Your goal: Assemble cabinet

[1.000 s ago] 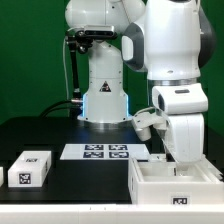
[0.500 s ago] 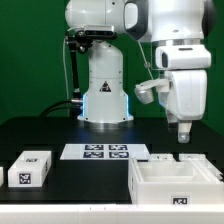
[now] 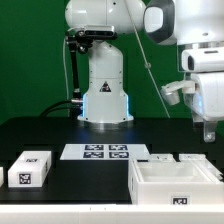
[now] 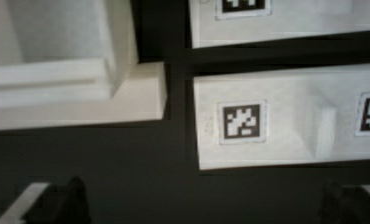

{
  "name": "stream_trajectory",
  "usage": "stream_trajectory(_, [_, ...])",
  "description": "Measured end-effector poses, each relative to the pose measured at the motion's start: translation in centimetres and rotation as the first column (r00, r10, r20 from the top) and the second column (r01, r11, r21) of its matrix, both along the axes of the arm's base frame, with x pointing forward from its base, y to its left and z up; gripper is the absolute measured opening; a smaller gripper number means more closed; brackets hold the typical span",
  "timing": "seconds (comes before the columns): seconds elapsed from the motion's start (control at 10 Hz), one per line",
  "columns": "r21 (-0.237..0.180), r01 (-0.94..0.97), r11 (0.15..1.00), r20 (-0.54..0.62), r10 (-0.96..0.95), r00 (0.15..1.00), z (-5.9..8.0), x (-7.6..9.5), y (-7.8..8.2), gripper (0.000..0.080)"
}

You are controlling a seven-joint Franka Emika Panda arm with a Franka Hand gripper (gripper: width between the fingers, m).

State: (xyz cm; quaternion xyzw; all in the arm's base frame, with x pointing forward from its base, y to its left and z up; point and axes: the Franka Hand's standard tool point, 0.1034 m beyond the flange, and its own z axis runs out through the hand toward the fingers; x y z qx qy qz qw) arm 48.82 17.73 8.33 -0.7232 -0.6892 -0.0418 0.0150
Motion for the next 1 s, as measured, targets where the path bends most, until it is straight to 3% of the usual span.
stream_trajectory(0.3, [0.003, -0.003, 1.0, 0.001, 0.003, 1.0, -0.3, -0.4, 0.1, 0.0649])
stream_trajectory(0.5, [0.008, -0.027, 1.0, -0.014, 0.027, 1.0, -2.1, -3.6, 0.5, 0.0649])
stream_trajectory(0.7, [0.037, -0.029, 0.999, -0.008, 0.029, 1.0, -4.2, -5.5, 0.9, 0.0649])
stream_trajectory(0.8, [0.046, -0.023, 0.999, -0.018, 0.024, 1.0, -5.1, -5.8, 0.9, 0.0649])
stream_trajectory(1.0, [0.053, -0.018, 0.998, -0.012, 0.018, 1.0, -5.2, -4.8, 1.2, 0.0649])
